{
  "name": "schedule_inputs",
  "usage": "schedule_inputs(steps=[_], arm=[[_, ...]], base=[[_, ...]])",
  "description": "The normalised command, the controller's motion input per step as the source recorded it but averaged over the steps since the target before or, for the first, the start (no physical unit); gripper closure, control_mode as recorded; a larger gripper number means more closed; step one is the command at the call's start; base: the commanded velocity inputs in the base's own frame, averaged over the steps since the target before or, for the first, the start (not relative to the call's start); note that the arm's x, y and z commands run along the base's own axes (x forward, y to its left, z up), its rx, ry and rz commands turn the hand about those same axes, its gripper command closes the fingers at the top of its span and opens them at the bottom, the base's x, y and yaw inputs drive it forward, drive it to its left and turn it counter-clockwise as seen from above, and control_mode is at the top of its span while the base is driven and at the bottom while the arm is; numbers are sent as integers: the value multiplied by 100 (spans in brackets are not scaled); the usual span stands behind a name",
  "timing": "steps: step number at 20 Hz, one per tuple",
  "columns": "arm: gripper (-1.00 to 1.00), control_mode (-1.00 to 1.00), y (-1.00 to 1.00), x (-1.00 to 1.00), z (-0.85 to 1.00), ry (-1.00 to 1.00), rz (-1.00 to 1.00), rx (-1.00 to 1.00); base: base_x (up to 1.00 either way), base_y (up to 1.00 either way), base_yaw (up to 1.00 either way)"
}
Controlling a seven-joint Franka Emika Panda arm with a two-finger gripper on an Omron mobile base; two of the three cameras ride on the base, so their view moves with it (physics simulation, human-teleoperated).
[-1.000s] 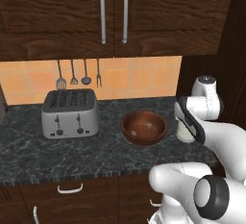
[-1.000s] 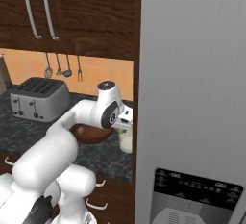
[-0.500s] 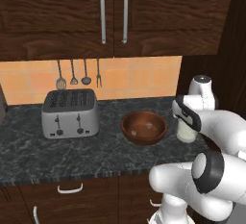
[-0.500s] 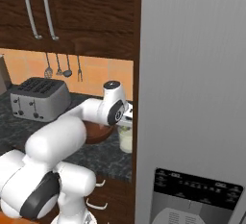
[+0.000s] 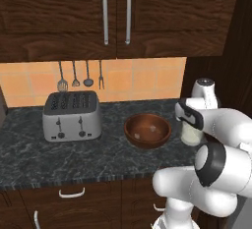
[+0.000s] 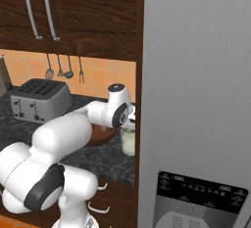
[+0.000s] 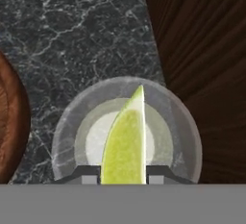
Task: Grab a lemon wedge from the fridge and one ice cube from the ice bowl, and put them in the glass of lemonade.
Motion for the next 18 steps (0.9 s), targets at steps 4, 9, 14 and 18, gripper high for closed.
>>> schedule_inputs(steps=[4,9,14,18], arm=[[-100,-100,2,14,51,-1,0,1],[-100,-100,70,20,32,0,3,0],[-100,-100,100,40,-4,3,12,10],[-100,-100,89,54,-35,27,14,23]], base=[[0,0,0],[0,0,0],[0,0,0],[0,0,0]])
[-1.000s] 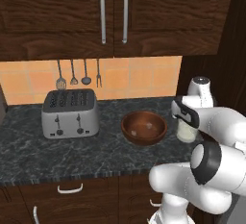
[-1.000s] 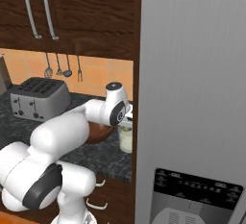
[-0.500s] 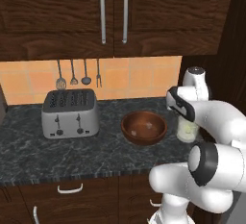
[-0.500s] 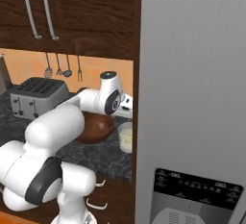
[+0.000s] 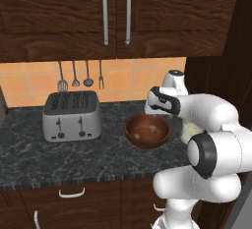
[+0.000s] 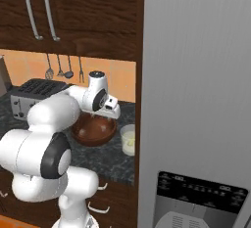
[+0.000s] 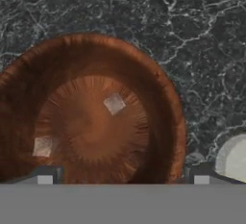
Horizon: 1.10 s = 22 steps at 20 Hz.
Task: Grab a lemon wedge from the fridge and one ice cube from the ice bowl, and put them in the glass of lemonade.
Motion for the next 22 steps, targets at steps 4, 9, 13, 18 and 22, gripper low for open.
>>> schedule_inputs(steps=[4,9,13,18,22], arm=[[-100,-100,36,38,-63,12,1,-3],[-100,-100,10,11,-56,2,0,-12],[-100,-100,1,0,-61,-3,0,-13],[-100,-100,0,1,-37,-9,0,-3],[-100,-100,0,8,-30,-19,-1,-3]], base=[[0,0,0],[0,0,0],[0,0,0],[0,0,0],[0,0,0]])
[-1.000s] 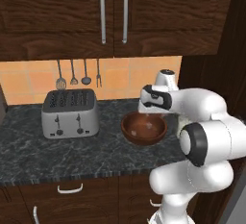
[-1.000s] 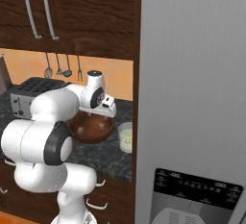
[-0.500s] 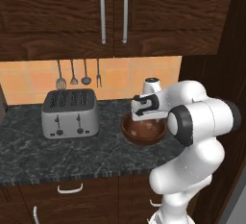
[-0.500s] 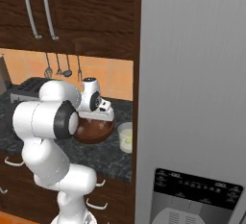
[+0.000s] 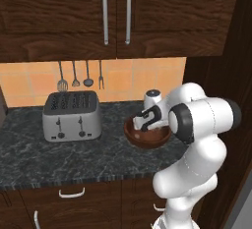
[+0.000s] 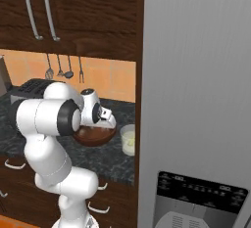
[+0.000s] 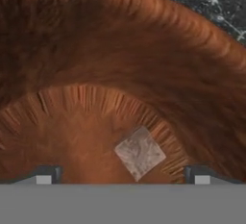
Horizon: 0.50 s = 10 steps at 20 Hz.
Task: Grab a lemon wedge from the fridge and one ice cube from the ice bowl, and put them in the glass of lemonade.
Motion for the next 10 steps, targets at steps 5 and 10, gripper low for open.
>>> schedule_inputs(steps=[5,10], arm=[[-100,-100,-12,12,-26,-13,0,-1],[-100,-100,0,7,-3,0,0,0]], base=[[0,0,0],[0,0,0]])
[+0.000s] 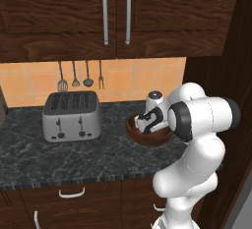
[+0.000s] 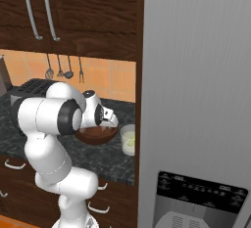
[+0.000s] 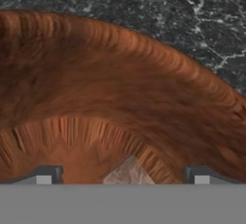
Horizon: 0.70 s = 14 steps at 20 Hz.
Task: Grab a lemon wedge from the fridge and one ice cube from the ice bowl, and put them in the glass of lemonade.
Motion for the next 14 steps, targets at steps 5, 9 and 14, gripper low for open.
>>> schedule_inputs(steps=[5,9,14], arm=[[-100,-100,0,-4,-23,0,0,-1],[100,-100,0,0,-21,0,0,0],[100,-100,0,0,-5,0,0,0]], base=[[0,0,0],[0,0,0],[0,0,0]])
